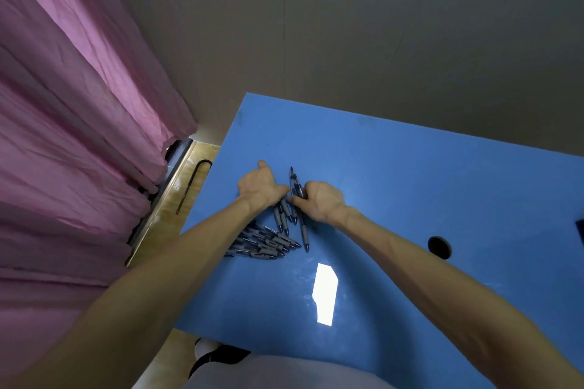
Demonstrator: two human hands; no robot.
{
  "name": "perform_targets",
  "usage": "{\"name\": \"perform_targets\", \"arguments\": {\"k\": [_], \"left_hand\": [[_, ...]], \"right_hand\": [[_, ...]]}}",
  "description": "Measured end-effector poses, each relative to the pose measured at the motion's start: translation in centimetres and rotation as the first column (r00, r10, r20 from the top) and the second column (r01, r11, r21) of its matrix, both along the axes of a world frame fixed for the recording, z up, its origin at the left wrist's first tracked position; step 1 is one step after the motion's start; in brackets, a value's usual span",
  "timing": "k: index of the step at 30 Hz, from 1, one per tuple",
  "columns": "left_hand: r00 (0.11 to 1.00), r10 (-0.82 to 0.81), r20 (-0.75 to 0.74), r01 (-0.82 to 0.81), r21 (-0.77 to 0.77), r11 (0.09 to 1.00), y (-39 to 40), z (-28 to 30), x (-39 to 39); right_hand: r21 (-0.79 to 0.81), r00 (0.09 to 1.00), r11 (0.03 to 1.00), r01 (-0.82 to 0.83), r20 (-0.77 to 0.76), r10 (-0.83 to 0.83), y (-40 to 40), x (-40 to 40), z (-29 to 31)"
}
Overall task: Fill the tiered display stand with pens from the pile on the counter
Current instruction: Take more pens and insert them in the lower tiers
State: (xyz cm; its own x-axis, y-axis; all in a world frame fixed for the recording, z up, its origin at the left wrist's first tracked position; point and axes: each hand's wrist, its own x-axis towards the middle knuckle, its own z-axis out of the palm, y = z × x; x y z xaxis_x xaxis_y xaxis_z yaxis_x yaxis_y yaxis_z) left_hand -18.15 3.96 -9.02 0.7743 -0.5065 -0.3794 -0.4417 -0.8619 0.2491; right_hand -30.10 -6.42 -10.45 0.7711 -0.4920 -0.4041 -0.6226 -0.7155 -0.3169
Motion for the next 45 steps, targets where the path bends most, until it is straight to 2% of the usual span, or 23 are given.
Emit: {"name": "perform_targets", "arguments": {"k": [4,8,15,19,24,29,36,41,45], "left_hand": [[0.999,0.042,-0.027,-0.043,-0.028,0.999,-0.2,-0.2,0.0],[0.995,0.077,-0.062,-0.080,-0.046,0.996,-0.2,-0.4,0.1],[0.990,0.072,-0.120,-0.082,-0.081,0.993,0.4,-0.4,0.8],[0.993,0.063,-0.098,-0.074,-0.117,0.990,0.6,-0.4,0.8],[0.998,0.058,-0.038,-0.062,-0.109,0.992,0.8,0.0,0.7],[0.995,0.098,-0.029,-0.101,-0.155,0.983,1.1,0.1,1.0],[0.976,0.170,-0.136,-0.194,-0.194,0.962,3.0,-0.2,3.1],[0.941,0.224,-0.251,-0.284,-0.235,0.929,3.7,-0.7,4.0],[0.900,0.238,-0.366,-0.352,-0.286,0.891,3.8,-1.3,4.4]], "right_hand": [[0.093,0.997,0.994,0.064,0.034,-0.068,-0.6,0.0,0.4],[0.054,0.996,0.996,0.066,0.051,-0.068,-1.1,0.8,1.7],[0.055,0.995,0.998,-0.009,-0.102,0.015,-1.3,1.5,1.8],[0.037,0.996,0.999,-0.032,-0.077,0.035,-0.9,1.5,1.9],[-0.015,0.989,0.998,-0.057,-0.139,0.054,0.2,2.1,2.0],[0.092,0.992,0.996,-0.016,-0.124,0.027,-0.5,2.3,2.0],[0.065,0.999,0.997,0.028,0.045,-0.031,-0.2,4.0,2.3],[-0.051,0.999,0.999,0.013,0.030,-0.012,0.9,5.5,1.9],[-0.116,0.997,0.991,-0.062,-0.045,0.057,1.1,6.0,1.5]]}}
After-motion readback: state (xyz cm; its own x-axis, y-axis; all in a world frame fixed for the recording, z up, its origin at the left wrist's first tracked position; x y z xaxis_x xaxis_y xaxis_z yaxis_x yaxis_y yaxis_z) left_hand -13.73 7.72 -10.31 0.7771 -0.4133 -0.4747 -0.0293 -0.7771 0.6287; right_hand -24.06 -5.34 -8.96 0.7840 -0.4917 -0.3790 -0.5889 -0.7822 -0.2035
